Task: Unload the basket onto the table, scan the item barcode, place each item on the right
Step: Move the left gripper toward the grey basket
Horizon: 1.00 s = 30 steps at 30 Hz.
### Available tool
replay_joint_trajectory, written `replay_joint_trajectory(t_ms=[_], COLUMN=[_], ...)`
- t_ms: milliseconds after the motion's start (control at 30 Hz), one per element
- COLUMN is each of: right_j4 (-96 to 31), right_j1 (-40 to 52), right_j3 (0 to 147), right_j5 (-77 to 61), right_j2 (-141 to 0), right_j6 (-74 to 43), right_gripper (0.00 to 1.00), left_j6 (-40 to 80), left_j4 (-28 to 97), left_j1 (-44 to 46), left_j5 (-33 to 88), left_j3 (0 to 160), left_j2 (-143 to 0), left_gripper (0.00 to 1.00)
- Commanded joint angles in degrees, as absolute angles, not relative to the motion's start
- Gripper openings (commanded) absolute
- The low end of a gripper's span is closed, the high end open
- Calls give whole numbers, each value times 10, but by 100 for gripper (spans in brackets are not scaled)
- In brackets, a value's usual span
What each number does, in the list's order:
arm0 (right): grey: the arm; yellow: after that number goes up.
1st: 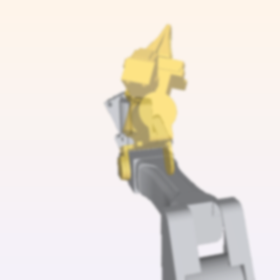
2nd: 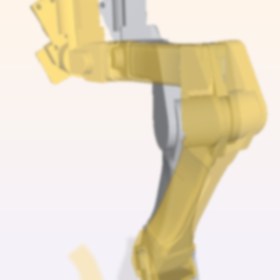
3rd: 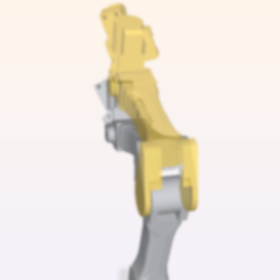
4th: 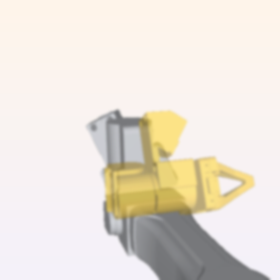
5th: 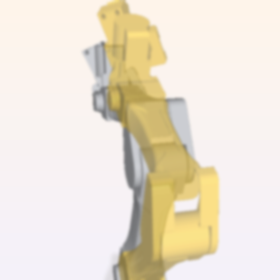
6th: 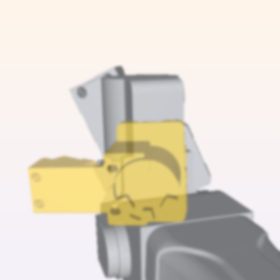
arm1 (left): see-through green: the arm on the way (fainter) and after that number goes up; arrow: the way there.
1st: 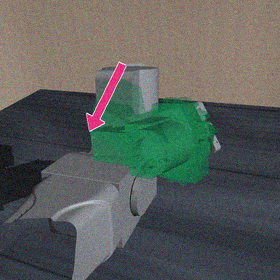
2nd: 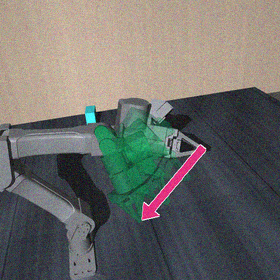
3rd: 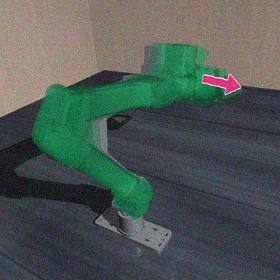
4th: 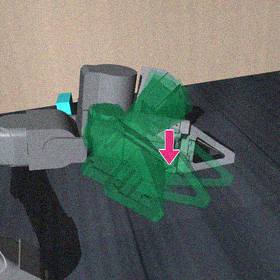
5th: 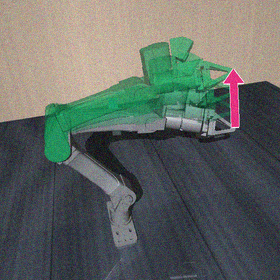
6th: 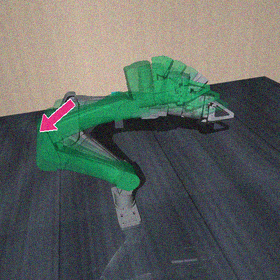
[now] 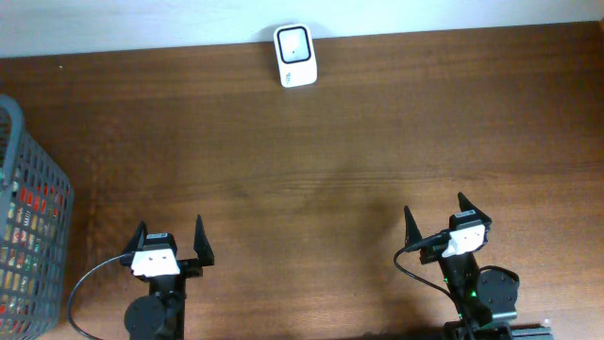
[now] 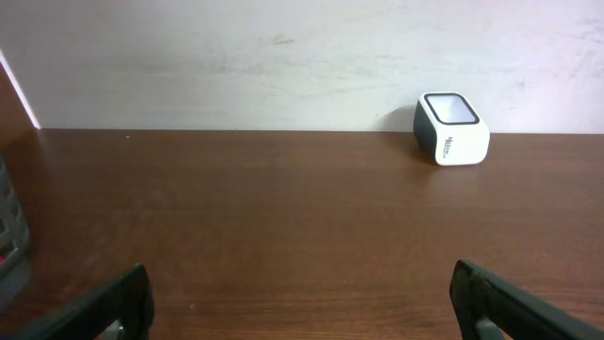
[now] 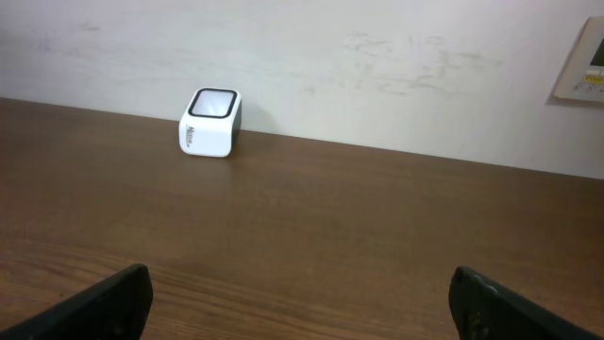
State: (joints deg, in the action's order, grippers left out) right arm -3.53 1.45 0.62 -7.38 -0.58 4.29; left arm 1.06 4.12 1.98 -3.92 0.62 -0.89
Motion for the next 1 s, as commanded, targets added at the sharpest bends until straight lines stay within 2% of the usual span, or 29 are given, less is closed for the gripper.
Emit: replay_joint_trajectory(t_ms=[0, 900, 967], right_j4=[-39, -39, -39], right_j1=[12, 12, 12], right_j3=[3, 3, 3], right_j5=[-69, -69, -69], right_j2=[-3, -3, -3], right_j6=[41, 41, 41], right_gripper=[98, 99, 99], left_j6=[1, 1, 1], left_j4=[44, 44, 32], left_j1=[22, 22, 22], left_j5=[-43, -43, -72], left_j3=[5, 5, 5], left_j2=[-4, -4, -4], left_gripper=[99, 99, 99])
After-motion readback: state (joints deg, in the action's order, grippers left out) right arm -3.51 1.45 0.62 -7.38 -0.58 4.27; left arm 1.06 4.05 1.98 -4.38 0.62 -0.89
